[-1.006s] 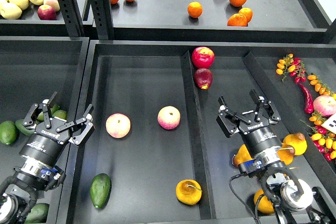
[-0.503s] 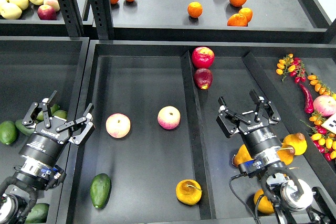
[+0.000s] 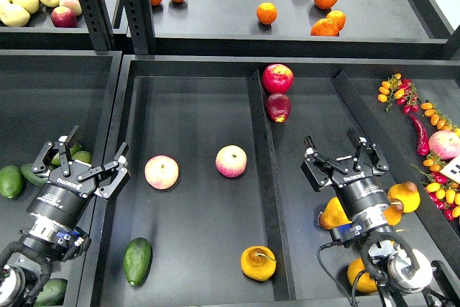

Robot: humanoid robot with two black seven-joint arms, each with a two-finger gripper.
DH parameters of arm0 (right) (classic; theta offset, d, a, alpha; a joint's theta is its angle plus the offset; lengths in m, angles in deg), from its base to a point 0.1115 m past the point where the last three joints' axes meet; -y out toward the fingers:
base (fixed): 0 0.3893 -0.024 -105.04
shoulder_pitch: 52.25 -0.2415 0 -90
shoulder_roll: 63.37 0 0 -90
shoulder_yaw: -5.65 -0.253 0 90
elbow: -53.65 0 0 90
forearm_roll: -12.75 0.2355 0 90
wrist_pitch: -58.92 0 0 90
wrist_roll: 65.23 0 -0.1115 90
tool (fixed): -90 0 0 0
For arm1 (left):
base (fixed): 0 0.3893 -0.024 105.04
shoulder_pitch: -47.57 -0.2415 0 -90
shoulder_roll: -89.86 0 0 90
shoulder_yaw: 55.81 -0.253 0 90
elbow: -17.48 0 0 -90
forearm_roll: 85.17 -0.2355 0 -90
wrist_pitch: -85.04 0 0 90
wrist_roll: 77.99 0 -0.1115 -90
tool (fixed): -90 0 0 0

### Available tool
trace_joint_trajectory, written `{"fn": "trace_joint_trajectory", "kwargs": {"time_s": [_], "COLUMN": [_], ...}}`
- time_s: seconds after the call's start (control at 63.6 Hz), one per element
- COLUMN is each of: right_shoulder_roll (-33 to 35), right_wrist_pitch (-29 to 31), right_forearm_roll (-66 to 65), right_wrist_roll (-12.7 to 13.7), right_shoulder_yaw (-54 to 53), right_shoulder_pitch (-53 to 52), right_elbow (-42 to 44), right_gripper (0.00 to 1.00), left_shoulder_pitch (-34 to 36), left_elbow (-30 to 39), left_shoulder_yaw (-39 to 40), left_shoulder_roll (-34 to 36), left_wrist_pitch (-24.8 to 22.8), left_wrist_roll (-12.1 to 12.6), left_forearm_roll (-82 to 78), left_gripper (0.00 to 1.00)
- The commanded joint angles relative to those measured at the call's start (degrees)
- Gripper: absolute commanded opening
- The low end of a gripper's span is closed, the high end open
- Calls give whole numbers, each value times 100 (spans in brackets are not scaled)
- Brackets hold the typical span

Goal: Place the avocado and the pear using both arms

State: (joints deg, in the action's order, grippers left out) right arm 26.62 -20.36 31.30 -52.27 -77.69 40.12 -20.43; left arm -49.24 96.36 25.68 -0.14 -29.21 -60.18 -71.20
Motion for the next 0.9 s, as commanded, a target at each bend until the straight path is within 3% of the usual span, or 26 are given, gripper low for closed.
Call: {"fn": "trace_joint_trajectory", "kwargs": {"time_s": [0.0,0.346,0.581,0.88], "right_shoulder_roll": [0,0,0,0], "right_wrist_pitch": [-8,35,35,18], "right_forearm_roll": [0,44,106,220], "right_wrist_roll": [23,40,49,40], "right_shoulder_yaw": [-42,-42,-60,19], "right_shoulder_pitch": [17,105,105,26], "right_elbow": [25,34,34,60], "right_gripper": [99,99,99,99], "left_shoulder_pitch": [-101,-31,610,1348], "left_elbow": [-4,14,-74,-162], "left_shoulder_yaw": [17,-1,-97,-852], "left_shoulder_roll": [0,0,0,1159], "left_wrist_pitch": [-9,17,70,202], "left_wrist_roll": [3,39,302,469], "left_forearm_roll": [0,-79,-254,-360], "left_gripper": [100,100,100,99]}}
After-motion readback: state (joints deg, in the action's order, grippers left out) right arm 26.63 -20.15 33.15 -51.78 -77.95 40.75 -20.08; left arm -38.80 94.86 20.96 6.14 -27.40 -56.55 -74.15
